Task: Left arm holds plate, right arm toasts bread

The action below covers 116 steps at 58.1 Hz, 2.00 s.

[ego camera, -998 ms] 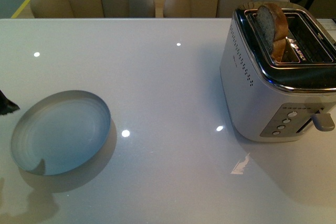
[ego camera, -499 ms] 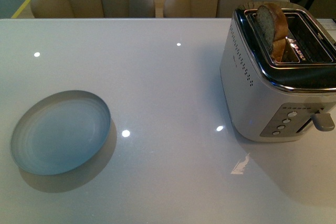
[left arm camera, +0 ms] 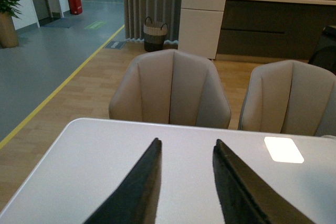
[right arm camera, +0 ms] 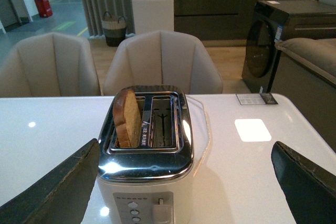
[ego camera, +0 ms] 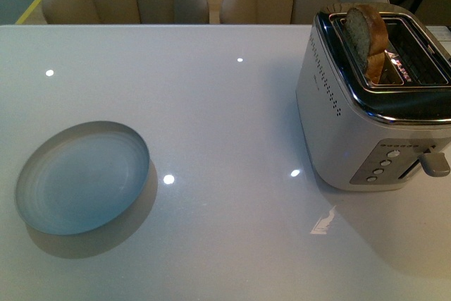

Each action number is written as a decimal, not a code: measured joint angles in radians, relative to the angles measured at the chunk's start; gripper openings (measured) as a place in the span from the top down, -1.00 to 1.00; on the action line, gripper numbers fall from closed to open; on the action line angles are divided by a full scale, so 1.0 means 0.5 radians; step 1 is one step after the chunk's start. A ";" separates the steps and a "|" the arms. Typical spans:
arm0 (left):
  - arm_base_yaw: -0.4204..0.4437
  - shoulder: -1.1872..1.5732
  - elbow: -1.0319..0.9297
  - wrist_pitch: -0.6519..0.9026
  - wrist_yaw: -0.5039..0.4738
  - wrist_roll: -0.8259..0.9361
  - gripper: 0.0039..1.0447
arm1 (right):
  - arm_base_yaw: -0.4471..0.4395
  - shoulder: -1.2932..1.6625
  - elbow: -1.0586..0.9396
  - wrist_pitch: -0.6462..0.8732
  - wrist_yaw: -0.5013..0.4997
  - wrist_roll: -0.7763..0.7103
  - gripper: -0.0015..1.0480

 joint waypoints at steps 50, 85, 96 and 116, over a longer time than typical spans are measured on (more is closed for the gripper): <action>0.000 -1.003 -0.539 -0.439 0.000 0.027 0.95 | 0.000 0.000 0.000 0.000 0.001 0.000 -0.83; 0.000 -1.517 -0.540 -0.936 0.001 0.027 0.95 | 0.000 0.000 0.000 0.000 0.001 0.000 -0.83; 0.000 -1.614 -0.539 -1.034 0.000 0.027 0.95 | 0.000 0.000 0.000 0.000 0.001 0.000 -0.83; 0.000 -1.978 -0.539 -1.407 0.001 0.028 0.95 | 0.000 -0.001 0.000 0.000 0.001 0.000 -0.83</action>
